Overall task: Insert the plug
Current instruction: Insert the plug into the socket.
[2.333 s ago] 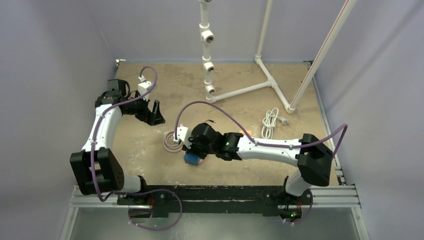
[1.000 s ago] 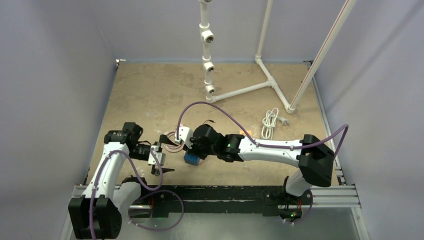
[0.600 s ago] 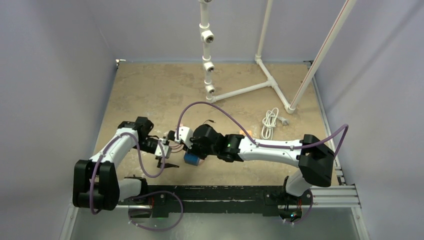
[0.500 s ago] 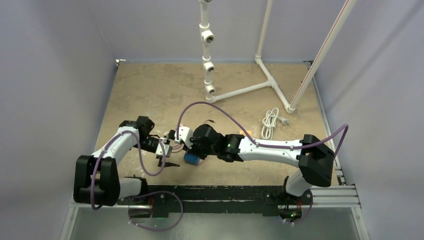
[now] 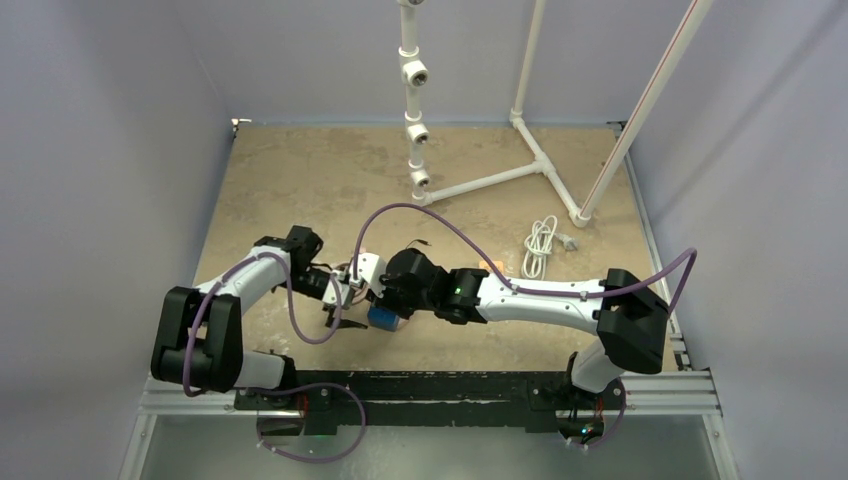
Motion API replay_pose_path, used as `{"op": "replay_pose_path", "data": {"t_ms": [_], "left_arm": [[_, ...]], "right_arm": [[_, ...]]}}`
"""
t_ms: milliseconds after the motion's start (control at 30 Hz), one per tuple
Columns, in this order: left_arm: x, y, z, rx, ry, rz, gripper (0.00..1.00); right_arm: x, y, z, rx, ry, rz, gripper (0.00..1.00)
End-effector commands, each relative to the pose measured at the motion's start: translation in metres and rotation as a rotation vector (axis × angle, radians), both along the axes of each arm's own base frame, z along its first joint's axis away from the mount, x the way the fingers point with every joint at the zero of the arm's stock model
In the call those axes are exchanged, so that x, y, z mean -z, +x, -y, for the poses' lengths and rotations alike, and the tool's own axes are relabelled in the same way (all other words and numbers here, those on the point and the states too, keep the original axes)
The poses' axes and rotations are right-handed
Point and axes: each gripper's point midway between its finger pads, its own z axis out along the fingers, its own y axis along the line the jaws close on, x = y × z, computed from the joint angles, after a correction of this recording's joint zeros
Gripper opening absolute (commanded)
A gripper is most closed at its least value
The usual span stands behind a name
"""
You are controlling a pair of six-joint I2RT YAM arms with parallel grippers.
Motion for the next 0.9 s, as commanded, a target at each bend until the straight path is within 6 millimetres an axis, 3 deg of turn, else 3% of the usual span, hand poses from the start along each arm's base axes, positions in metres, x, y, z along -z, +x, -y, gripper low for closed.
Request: {"op": "replay_pose_path", "data": {"t_ms": [0, 500, 867], "left_arm": [[-0.009, 0.01, 0.009, -0.009, -0.057, 0.02, 0.96], [0.002, 0.007, 0.013, 0.047, -0.027, 0.084, 0.62], [0.009, 0.001, 0.008, 0.081, 0.006, 0.125, 0.55]], "right_arm": [[-0.004, -0.004, -0.007, -0.022, 0.037, -0.01, 0.0], [0.006, -0.01, -0.002, -0.026, 0.038, -0.032, 0.0], [0.018, -0.019, 0.002, -0.06, 0.01, -0.07, 0.0]]}}
